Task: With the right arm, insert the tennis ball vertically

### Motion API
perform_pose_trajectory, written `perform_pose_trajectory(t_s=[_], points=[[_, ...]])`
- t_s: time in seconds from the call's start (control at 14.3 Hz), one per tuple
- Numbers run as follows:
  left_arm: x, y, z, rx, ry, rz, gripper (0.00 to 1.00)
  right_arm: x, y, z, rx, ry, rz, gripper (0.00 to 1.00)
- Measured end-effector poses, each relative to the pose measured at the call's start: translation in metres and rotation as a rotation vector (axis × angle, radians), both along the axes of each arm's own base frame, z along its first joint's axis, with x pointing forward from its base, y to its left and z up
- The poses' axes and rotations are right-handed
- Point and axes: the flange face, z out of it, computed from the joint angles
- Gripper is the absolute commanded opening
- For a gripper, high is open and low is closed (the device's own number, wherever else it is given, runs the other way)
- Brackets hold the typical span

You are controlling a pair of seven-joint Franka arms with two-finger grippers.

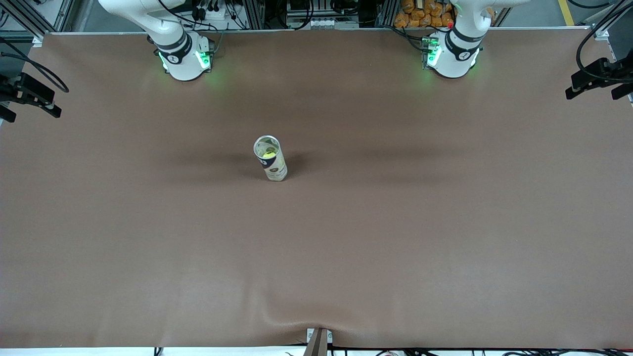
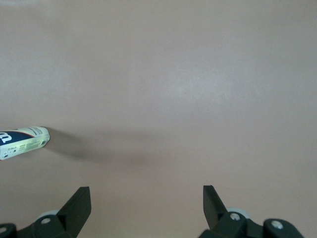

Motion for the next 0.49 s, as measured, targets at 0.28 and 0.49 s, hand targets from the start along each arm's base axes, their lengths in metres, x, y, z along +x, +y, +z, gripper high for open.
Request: perform_pose_trajectory(t_s=[0.28, 0.49], points=[[0.0001, -0.0029, 0.0044, 0.001, -0.01, -0.006, 1.0, 0.0027, 0.0008, -0.0008, -0.002, 0.001, 0.0, 1.0], [-0.0001, -0.0044, 0.0073, 0.004, -0.016, -0.009, 1.0, 0.0029, 0.0009, -0.0014, -0.002, 0.003, 0.001, 1.0]])
